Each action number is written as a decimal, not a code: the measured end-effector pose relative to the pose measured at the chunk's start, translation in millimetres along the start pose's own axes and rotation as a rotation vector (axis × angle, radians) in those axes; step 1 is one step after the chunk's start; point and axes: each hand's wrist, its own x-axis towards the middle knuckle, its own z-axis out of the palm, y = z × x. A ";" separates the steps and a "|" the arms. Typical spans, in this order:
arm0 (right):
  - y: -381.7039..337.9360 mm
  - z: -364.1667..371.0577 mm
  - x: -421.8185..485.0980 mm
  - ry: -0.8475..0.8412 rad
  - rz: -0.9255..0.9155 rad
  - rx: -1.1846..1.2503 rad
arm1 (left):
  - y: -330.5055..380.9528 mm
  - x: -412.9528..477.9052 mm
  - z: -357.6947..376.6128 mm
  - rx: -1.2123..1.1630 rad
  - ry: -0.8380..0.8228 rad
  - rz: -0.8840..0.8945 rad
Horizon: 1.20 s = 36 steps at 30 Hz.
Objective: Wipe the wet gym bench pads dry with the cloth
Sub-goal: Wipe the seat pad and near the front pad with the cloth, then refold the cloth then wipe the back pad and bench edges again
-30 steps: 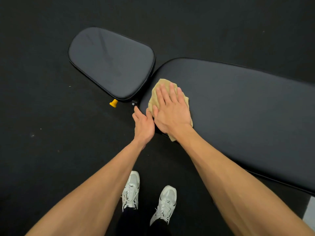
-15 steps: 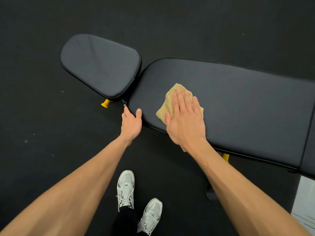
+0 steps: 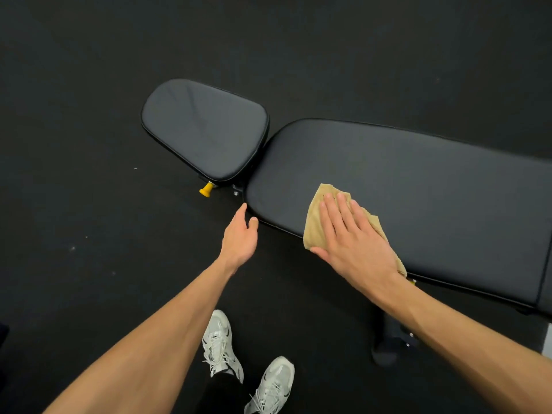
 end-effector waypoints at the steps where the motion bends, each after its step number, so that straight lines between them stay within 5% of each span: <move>1: -2.1 2.4 1.4 0.010 -0.011 -0.022 | -1.2 0.8 0.6 -0.003 0.006 0.009; 14: -103.1 26.0 103.1 0.163 0.031 -0.158 | -18.2 10.5 -11.4 0.025 0.020 0.135; 24: -133.5 19.6 157.8 0.157 -0.123 -0.082 | -18.8 25.6 -40.8 0.057 0.019 0.193; 27: -128.3 0.8 168.4 0.128 -0.179 0.377 | -15.3 25.0 -60.3 0.053 0.043 0.171; 33: -87.2 -76.3 184.3 0.167 0.373 1.290 | 29.3 36.0 -102.9 -0.152 0.056 0.178; 36: -66.3 -128.1 192.3 0.248 0.568 1.741 | 75.0 36.0 -112.8 -0.325 -0.168 0.100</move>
